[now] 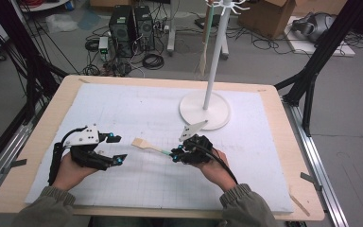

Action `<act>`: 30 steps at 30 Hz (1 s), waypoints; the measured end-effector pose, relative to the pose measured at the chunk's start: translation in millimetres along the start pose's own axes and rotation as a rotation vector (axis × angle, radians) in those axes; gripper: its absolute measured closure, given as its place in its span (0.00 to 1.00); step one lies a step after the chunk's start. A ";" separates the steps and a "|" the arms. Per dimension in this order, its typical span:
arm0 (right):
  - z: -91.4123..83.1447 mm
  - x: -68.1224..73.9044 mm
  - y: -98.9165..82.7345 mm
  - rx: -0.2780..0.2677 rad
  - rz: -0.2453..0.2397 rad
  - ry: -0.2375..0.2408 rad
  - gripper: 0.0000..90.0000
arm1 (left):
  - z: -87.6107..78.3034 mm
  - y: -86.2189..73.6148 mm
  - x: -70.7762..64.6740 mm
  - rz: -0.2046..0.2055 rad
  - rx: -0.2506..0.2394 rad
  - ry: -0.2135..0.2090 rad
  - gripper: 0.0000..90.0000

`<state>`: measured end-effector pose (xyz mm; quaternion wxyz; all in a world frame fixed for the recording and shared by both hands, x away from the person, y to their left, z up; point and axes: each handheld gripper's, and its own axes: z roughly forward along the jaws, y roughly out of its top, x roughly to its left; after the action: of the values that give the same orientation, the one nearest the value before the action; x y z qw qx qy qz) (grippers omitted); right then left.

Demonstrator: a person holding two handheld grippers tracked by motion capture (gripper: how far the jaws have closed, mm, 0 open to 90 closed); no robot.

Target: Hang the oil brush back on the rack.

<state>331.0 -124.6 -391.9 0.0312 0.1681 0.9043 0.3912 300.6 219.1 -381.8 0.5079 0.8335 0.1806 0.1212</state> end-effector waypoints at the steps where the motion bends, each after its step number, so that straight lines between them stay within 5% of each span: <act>1: 0.5 1.6 1.1 0.006 -0.008 0.009 0.87 | 0.8 0.7 -1.3 0.006 0.002 -0.005 0.34; 13: 0.2 14.6 13.0 0.030 -0.090 0.073 0.87 | 12.3 12.0 -9.2 0.056 0.014 -0.115 0.39; 30: 1.8 36.4 49.2 0.062 -0.214 0.134 0.87 | 20.1 22.9 -19.0 0.126 0.054 -0.196 0.49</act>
<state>310.8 -80.1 -355.1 0.0071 0.0448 0.9288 0.3678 295.2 185.3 -370.9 0.4917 0.8645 0.0805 0.0660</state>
